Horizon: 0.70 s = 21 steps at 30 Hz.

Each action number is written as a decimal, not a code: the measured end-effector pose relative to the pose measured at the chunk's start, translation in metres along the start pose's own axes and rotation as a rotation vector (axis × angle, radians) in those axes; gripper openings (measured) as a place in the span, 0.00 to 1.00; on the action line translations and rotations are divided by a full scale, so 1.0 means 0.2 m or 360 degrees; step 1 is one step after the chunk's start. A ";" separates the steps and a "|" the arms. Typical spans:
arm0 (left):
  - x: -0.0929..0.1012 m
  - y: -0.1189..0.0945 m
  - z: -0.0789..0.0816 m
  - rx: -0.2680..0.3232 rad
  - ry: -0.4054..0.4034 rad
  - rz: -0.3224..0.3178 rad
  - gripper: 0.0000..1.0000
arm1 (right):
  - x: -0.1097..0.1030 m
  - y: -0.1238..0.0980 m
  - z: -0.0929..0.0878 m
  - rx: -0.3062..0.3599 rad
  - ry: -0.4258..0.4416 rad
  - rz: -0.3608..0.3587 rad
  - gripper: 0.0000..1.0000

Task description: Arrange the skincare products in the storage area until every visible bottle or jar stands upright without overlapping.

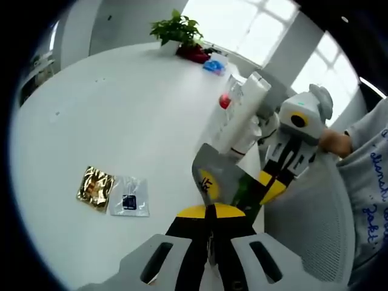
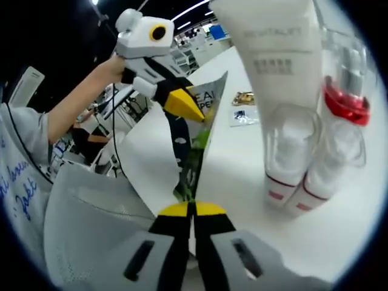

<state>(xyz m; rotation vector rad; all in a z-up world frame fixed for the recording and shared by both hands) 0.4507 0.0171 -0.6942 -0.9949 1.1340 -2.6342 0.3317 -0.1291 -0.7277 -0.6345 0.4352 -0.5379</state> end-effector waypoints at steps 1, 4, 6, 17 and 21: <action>0.00 0.01 0.00 -0.0007 0.0009 0.0007 0.00 | 0.00 0.00 0.00 -0.0006 -0.0004 -0.0003 0.01; -0.01 0.03 0.00 -0.0022 0.0018 0.0017 0.00 | 0.01 0.01 -0.01 -0.0041 -0.0027 -0.0028 0.01; -0.02 0.04 0.00 -0.0030 0.0020 0.0023 0.00 | 0.01 0.02 -0.01 -0.0063 -0.0050 -0.0042 0.01; -0.07 0.10 0.02 -0.0060 0.0054 0.0063 0.00 | 0.02 0.04 -0.02 -0.0155 -0.0144 -0.0111 0.01; -0.08 0.12 0.02 -0.0063 0.0060 0.0076 0.00 | 0.03 0.05 -0.03 -0.0184 -0.0184 -0.0134 0.01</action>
Point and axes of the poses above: the point that each gripper's makers call its tool centre point, and the gripper's own axes: y roughly forward along the fingers, x roughly to its right, z roughly out of its top, the point moved 9 cm from there along -y, roughly backward along the fingers, and after that the axes turned 15 degrees about -y, right-handed, at the moved point
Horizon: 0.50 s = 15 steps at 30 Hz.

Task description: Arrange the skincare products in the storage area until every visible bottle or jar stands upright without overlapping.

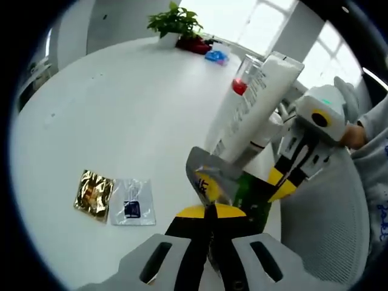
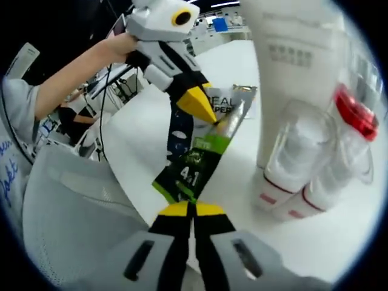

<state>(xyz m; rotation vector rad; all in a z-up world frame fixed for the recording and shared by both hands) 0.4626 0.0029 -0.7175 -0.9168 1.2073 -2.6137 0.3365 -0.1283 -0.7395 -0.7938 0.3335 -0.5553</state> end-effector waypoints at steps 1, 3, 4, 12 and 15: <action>-0.02 0.01 0.00 0.0002 0.0001 0.0005 0.00 | 0.00 0.00 0.00 -0.0011 -0.0027 -0.0016 0.01; -0.02 0.02 0.01 0.0002 -0.0002 0.0009 0.00 | 0.00 0.01 0.00 -0.0047 -0.0089 -0.0043 0.01; -0.02 0.02 0.01 0.0003 -0.0003 0.0010 0.00 | 0.00 0.01 0.00 -0.0052 -0.0098 -0.0046 0.01; -0.06 0.07 0.03 -0.0011 0.0021 0.0049 0.00 | 0.00 0.03 -0.01 -0.0106 -0.0180 -0.0077 0.02; -0.07 0.08 0.03 -0.0005 0.0021 0.0055 0.00 | 0.00 0.04 -0.01 -0.0128 -0.0220 -0.0102 0.02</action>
Point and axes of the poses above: the point that each gripper's makers call its tool centre point, and the gripper's own axes: y roughly forward along the fingers, x roughly to its right, z roughly out of its top, the point moved 9 cm from there along -y, roughly backward along the fingers, and after that the axes turned 15 degrees about -y, right-handed, at the moved point
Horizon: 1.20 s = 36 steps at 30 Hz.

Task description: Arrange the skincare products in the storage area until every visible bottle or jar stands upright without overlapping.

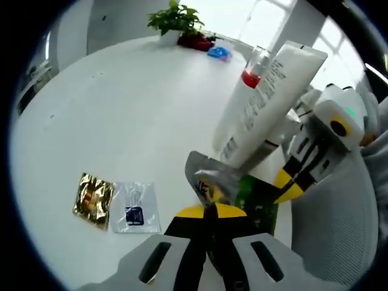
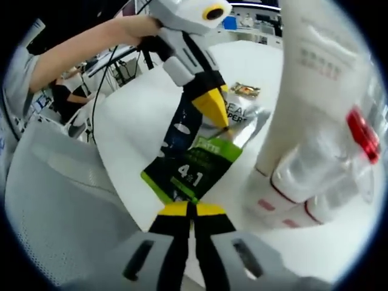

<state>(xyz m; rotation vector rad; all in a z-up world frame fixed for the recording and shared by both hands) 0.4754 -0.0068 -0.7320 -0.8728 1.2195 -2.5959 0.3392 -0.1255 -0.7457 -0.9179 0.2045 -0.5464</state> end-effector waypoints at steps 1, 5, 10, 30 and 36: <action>-0.01 0.00 0.00 0.0000 0.0001 0.0007 0.00 | 0.00 0.00 0.00 -0.0001 -0.0005 -0.0004 0.02; -0.03 0.02 0.00 -0.0007 0.0009 0.0034 0.00 | 0.00 0.01 0.00 -0.0026 -0.0072 -0.0019 0.02; -0.03 0.05 0.00 -0.0008 0.0029 0.0063 0.00 | 0.00 0.03 0.00 -0.0054 -0.0092 -0.0025 0.03; -0.04 -0.01 0.02 0.0116 0.0132 0.0187 0.09 | 0.00 0.05 -0.01 -0.0148 -0.0107 -0.0051 0.04; -0.03 -0.09 0.02 0.0203 0.0118 0.0183 0.13 | 0.01 0.05 -0.01 -0.0144 -0.0101 -0.0057 0.05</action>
Point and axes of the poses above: the point that each gripper's makers call its tool centre point, and the gripper's own axes: y roughly forward along the fingers, x roughly to its right, z roughly out of its top, the point moved 9 cm from there along -y, roughly backward along the fingers, and after that the axes turned 15 degrees about -y, right-handed, at the moved point
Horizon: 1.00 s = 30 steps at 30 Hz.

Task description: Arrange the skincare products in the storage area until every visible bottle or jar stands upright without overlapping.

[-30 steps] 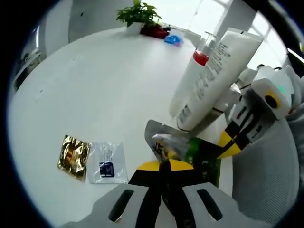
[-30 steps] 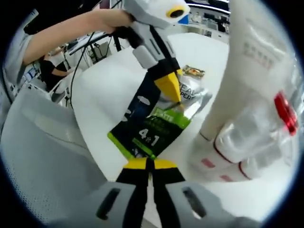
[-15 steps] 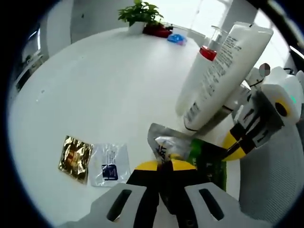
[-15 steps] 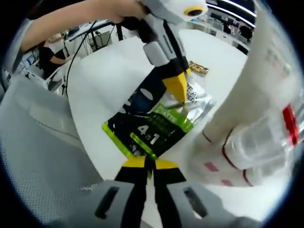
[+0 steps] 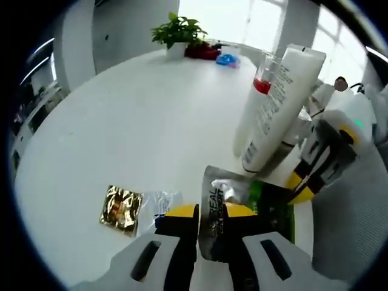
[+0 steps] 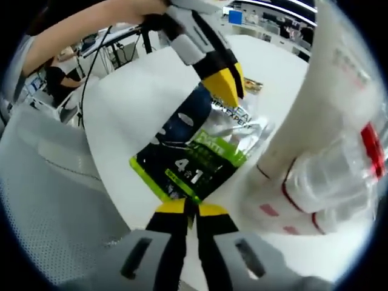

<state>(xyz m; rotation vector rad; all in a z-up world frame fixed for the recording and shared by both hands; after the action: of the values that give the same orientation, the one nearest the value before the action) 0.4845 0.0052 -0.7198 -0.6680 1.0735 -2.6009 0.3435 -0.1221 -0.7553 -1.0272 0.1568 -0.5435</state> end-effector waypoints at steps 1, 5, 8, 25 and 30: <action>0.01 -0.02 0.00 0.0010 0.0016 0.0004 0.14 | 0.00 0.00 0.00 0.0002 0.0002 0.0001 0.05; 0.05 -0.06 -0.01 0.0033 0.0085 0.0038 0.17 | 0.00 0.00 0.00 0.0012 0.0024 0.0011 0.05; 0.07 -0.07 -0.04 -0.0002 0.0168 0.0046 0.19 | 0.00 0.00 0.00 0.0017 0.0020 0.0011 0.05; 0.14 0.03 -0.22 -0.0067 0.0176 0.0087 0.35 | 0.00 0.00 -0.01 0.0023 0.0019 0.0006 0.07; 0.14 0.05 -0.24 -0.0120 0.0212 0.0097 0.39 | 0.00 0.00 -0.01 0.0023 0.0016 0.0001 0.07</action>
<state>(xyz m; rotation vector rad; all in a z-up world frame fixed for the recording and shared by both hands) 0.4369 0.0166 -0.7492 -0.4757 1.2164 -2.5946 0.3434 -0.1235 -0.7556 -1.0107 0.1620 -0.5484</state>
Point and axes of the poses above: the point that each gripper's makers call its tool centre point, and the gripper's own axes: y roughly forward along the fingers, x roughly to its right, z roughly out of its top, the point moved 9 cm from there along -y, roughly backward along the fingers, and after that the axes turned 15 degrees about -y, right-handed, at the moved point
